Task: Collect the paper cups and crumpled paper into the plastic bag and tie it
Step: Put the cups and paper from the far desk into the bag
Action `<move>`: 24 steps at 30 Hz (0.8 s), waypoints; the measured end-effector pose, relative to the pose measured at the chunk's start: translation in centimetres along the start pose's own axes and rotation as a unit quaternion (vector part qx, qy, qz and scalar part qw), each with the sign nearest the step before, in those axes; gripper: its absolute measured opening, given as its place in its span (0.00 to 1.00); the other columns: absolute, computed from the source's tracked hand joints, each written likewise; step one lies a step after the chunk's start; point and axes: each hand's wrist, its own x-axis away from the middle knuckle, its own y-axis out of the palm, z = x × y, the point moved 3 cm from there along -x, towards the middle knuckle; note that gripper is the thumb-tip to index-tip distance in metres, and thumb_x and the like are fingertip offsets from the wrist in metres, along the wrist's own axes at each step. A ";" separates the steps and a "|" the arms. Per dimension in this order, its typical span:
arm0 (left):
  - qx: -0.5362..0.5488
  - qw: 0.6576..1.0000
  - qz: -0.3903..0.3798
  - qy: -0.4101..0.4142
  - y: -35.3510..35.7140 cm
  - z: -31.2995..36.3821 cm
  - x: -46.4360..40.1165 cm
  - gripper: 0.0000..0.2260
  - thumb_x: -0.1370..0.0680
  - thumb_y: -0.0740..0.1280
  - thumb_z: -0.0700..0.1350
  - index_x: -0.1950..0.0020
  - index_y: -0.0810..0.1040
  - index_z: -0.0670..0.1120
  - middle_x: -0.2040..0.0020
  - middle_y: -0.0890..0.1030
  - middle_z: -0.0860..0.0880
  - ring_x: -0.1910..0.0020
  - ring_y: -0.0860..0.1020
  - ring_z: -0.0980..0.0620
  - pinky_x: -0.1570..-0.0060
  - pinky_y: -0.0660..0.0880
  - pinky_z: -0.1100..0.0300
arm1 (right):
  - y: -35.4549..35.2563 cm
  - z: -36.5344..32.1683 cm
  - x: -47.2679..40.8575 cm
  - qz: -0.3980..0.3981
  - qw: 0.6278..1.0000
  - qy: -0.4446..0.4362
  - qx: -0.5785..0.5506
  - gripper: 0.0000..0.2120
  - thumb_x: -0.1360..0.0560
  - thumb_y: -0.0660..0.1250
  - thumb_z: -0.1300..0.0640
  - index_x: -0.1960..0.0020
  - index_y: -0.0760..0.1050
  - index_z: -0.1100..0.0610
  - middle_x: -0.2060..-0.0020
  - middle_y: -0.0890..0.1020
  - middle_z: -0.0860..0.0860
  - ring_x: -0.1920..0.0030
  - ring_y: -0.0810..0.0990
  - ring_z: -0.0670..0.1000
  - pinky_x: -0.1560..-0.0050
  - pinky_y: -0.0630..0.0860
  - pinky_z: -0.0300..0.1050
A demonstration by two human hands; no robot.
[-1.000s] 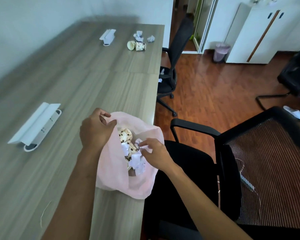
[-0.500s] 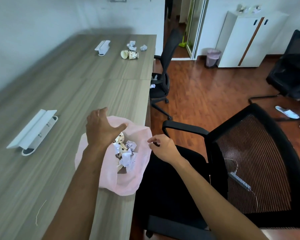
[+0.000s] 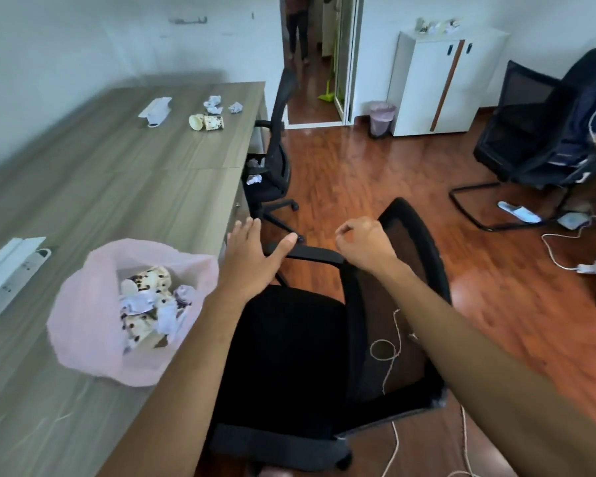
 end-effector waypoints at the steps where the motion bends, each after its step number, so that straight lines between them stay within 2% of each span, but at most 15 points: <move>1: -0.011 1.000 -0.010 0.010 1.3 1.4 0.3 0.44 0.25 0.53 0.73 0.19 0.54 0.44 0.19 0.53 0.48 0.20 0.46 0.51 0.22 0.48 0.47 | -1.4 1.4 -0.1 0.009 1.000 -0.007 0.012 0.08 0.25 0.63 0.54 0.52 0.81 0.53 0.50 0.79 0.51 0.53 0.78 0.54 0.59 0.77 0.46; 3: -0.031 0.999 -0.033 0.021 3.8 3.9 0.9 0.45 0.26 0.52 0.74 0.19 0.54 0.44 0.19 0.53 0.49 0.20 0.45 0.50 0.22 0.48 0.46 | -4.1 4.0 0.0 0.036 0.999 -0.019 0.036 0.08 0.25 0.63 0.54 0.52 0.81 0.53 0.47 0.80 0.52 0.46 0.78 0.54 0.52 0.79 0.47; 6: -0.029 0.996 -0.083 0.017 7.2 7.0 2.0 0.46 0.26 0.53 0.75 0.19 0.53 0.45 0.19 0.51 0.49 0.20 0.44 0.49 0.23 0.47 0.47 | -7.2 7.8 0.6 0.094 0.993 -0.002 0.073 0.11 0.26 0.66 0.54 0.46 0.81 0.55 0.40 0.77 0.54 0.35 0.71 0.56 0.41 0.75 0.51; 8: -0.038 0.992 -0.116 0.029 9.4 8.9 2.8 0.48 0.28 0.51 0.76 0.19 0.53 0.45 0.18 0.51 0.48 0.20 0.44 0.47 0.22 0.47 0.46 | -8.6 10.2 1.2 0.112 0.991 0.033 0.064 0.18 0.26 0.67 0.52 0.38 0.77 0.54 0.34 0.74 0.54 0.31 0.67 0.57 0.35 0.71 0.54; 11: -0.050 0.982 -0.178 0.041 12.2 11.4 4.1 0.49 0.29 0.49 0.78 0.19 0.51 0.47 0.18 0.50 0.49 0.20 0.46 0.43 0.24 0.49 0.41 | -9.2 13.2 1.7 0.080 0.991 0.104 0.007 0.31 0.26 0.67 0.46 0.26 0.64 0.52 0.26 0.67 0.53 0.27 0.63 0.58 0.30 0.65 0.53; 13: -0.033 0.968 -0.246 0.031 13.9 12.8 5.3 0.50 0.31 0.49 0.80 0.18 0.46 0.50 0.18 0.46 0.50 0.20 0.45 0.44 0.24 0.50 0.40 | -8.8 14.7 2.0 0.035 0.988 0.145 -0.045 0.37 0.25 0.67 0.45 0.22 0.55 0.52 0.24 0.63 0.52 0.25 0.62 0.57 0.29 0.63 0.50; 15: -0.006 0.952 -0.305 0.022 15.4 13.9 6.3 0.53 0.34 0.52 0.81 0.19 0.40 0.52 0.18 0.43 0.50 0.20 0.46 0.45 0.24 0.51 0.41 | -7.9 15.7 2.2 -0.013 0.982 0.162 -0.092 0.39 0.24 0.68 0.45 0.20 0.51 0.51 0.24 0.63 0.51 0.25 0.63 0.56 0.30 0.64 0.48; 17: 0.010 0.936 -0.350 0.020 16.6 14.5 6.9 0.56 0.37 0.57 0.82 0.21 0.35 0.56 0.19 0.42 0.51 0.20 0.48 0.45 0.24 0.53 0.43 | -7.0 16.2 2.3 -0.042 0.981 0.147 -0.120 0.39 0.24 0.68 0.48 0.20 0.51 0.50 0.25 0.65 0.51 0.27 0.66 0.54 0.32 0.65 0.46; 20: 0.001 0.916 -0.400 0.025 18.7 14.0 7.6 0.61 0.42 0.66 0.80 0.26 0.27 0.63 0.19 0.40 0.53 0.20 0.51 0.44 0.26 0.59 0.43 | -6.4 16.2 2.1 -0.043 0.983 0.136 -0.118 0.37 0.23 0.68 0.53 0.21 0.52 0.51 0.28 0.70 0.52 0.31 0.72 0.54 0.37 0.69 0.43; 24: 0.024 0.900 -0.435 0.009 20.6 13.2 8.2 0.55 0.34 0.69 0.72 0.27 0.27 0.65 0.20 0.36 0.53 0.21 0.54 0.43 0.28 0.63 0.47 | -6.4 16.2 1.8 -0.042 0.989 0.118 -0.077 0.36 0.23 0.67 0.53 0.21 0.53 0.53 0.30 0.73 0.54 0.32 0.73 0.55 0.36 0.69 0.44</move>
